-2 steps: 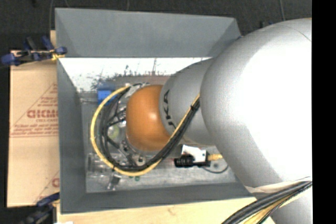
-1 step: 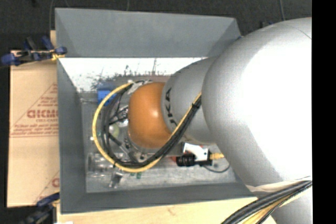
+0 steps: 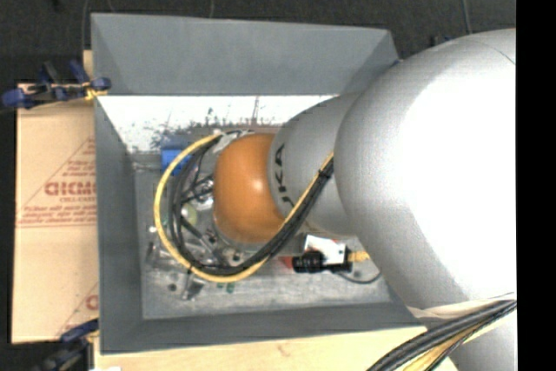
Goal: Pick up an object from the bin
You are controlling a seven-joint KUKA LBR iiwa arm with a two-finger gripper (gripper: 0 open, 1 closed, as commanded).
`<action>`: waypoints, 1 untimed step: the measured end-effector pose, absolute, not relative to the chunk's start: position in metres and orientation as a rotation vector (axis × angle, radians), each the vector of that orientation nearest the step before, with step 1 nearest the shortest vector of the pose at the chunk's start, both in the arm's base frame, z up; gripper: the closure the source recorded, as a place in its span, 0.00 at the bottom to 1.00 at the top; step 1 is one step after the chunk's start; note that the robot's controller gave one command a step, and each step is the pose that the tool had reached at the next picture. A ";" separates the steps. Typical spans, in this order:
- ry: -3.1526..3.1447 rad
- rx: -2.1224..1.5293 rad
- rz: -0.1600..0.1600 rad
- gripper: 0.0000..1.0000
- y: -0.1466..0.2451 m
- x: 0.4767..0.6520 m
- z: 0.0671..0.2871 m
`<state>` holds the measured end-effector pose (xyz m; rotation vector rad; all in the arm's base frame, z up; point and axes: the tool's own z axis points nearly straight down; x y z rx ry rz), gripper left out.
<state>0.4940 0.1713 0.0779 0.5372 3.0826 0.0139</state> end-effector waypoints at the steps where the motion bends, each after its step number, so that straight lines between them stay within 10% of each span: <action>1: 3.096 0.505 0.007 1.00 0.186 0.497 0.153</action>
Offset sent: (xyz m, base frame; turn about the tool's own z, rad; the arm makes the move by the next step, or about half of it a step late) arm 0.0011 0.0137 0.0714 -0.0161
